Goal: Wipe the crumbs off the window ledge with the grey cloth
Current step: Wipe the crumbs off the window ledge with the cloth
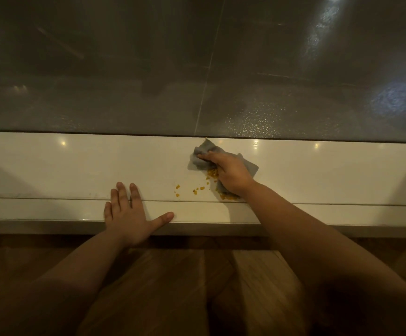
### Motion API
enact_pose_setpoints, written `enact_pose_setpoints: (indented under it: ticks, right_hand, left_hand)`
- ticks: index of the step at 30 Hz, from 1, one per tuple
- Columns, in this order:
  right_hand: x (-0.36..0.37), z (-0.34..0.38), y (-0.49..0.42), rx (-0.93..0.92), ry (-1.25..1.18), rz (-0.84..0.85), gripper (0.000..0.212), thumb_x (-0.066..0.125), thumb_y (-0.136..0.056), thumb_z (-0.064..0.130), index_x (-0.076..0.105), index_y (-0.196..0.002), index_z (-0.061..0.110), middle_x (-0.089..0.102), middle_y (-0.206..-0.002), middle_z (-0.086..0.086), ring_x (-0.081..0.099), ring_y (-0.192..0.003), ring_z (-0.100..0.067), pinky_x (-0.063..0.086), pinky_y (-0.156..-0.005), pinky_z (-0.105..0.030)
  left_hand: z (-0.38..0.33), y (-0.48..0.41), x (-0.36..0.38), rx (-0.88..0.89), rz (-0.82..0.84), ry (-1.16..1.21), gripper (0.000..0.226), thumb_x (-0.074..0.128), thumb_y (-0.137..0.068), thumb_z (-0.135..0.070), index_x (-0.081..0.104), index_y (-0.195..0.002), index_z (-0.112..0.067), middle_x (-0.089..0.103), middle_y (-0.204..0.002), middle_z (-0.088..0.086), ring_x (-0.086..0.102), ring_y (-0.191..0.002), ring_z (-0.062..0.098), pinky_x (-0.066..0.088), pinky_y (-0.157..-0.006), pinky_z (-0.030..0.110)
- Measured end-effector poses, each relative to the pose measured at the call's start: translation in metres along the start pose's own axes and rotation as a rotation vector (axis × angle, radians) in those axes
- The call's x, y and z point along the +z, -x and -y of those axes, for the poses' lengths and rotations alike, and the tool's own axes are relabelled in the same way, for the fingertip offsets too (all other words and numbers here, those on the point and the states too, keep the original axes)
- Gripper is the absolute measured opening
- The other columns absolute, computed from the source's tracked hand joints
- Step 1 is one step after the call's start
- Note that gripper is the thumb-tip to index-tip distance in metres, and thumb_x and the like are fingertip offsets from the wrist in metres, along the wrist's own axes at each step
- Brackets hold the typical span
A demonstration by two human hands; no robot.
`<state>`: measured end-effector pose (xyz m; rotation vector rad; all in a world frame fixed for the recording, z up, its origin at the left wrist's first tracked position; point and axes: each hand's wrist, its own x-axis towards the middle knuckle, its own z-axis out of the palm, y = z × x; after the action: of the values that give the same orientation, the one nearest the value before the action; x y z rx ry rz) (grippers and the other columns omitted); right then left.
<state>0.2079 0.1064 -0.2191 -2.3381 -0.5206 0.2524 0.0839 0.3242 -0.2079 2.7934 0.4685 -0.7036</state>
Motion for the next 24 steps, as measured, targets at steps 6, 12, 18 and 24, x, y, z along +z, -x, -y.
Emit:
enact_pose_setpoints:
  ticks: [6, 12, 18, 24]
  right_hand:
    - [-0.02, 0.013, 0.0, 0.234, -0.398, -0.001, 0.046, 0.028, -0.097, 0.005, 0.056, -0.129, 0.024, 0.06, -0.123, -0.005, 0.057, -0.113, -0.027, 0.048, -0.095, -0.033]
    - [-0.049, 0.011, 0.015, 0.297, -0.542, 0.04, 0.041, 0.034, -0.098, 0.007, 0.057, -0.128, 0.02, 0.062, -0.122, -0.006, 0.058, -0.112, -0.023, 0.046, -0.099, -0.037]
    - [-0.062, 0.001, 0.04, 0.224, -0.345, -0.01, 0.04, 0.031, -0.101, 0.012, 0.054, -0.131, 0.027, 0.058, -0.124, 0.0, 0.055, -0.108, -0.014, 0.046, -0.089, -0.018]
    - [-0.048, 0.003, 0.069, 0.152, -0.087, 0.042, 0.049, 0.032, -0.1, 0.013, 0.033, -0.14, 0.042, 0.054, -0.13, -0.006, 0.057, -0.106, -0.022, 0.049, -0.087, -0.028]
  left_hand:
    - [0.0, 0.0, 0.001, -0.005, -0.015, 0.008, 0.122, 0.027, -0.062, -0.085, -0.022, -0.147, -0.012, -0.028, -0.154, 0.016, -0.022, -0.144, 0.032, -0.006, -0.118, 0.046]
    - [-0.001, 0.001, 0.001, -0.006, -0.022, 0.024, 0.117, 0.034, -0.071, -0.082, -0.021, -0.147, -0.012, -0.028, -0.154, 0.016, -0.023, -0.144, 0.032, -0.006, -0.118, 0.046]
    - [0.001, 0.0, 0.001, -0.003, -0.019, 0.034, 0.119, 0.034, -0.069, -0.083, -0.022, -0.147, -0.012, -0.029, -0.154, 0.017, -0.023, -0.144, 0.032, -0.006, -0.118, 0.046]
    - [0.002, 0.004, -0.006, 0.009, 0.035, 0.053, 0.118, 0.034, -0.071, -0.082, -0.022, -0.146, -0.012, -0.03, -0.153, 0.017, -0.024, -0.144, 0.032, -0.006, -0.118, 0.047]
